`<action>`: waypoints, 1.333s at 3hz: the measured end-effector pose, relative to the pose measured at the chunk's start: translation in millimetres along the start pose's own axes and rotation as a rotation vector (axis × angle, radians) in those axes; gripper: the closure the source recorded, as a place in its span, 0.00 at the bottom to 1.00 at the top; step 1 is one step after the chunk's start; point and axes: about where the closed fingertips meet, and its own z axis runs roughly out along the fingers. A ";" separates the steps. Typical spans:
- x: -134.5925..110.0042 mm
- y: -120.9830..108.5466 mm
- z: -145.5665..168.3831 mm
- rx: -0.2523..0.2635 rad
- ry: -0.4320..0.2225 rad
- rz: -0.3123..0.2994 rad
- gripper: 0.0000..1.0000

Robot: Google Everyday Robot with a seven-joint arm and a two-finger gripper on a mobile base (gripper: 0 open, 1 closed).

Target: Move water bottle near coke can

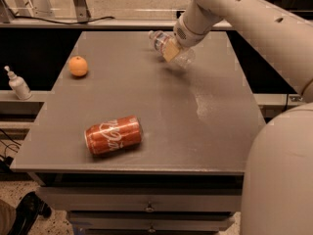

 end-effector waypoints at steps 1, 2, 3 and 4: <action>7.5 5.0 -25.2 0.002 0.015 -0.060 1.00; 21.8 20.3 -49.0 -0.015 0.021 -0.080 1.00; 45.1 44.1 -74.9 -0.040 0.035 -0.080 1.00; 44.9 44.9 -73.8 -0.046 0.035 -0.086 1.00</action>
Offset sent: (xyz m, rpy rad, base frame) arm -0.0909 -0.0210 0.0441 -0.0444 0.0154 0.1054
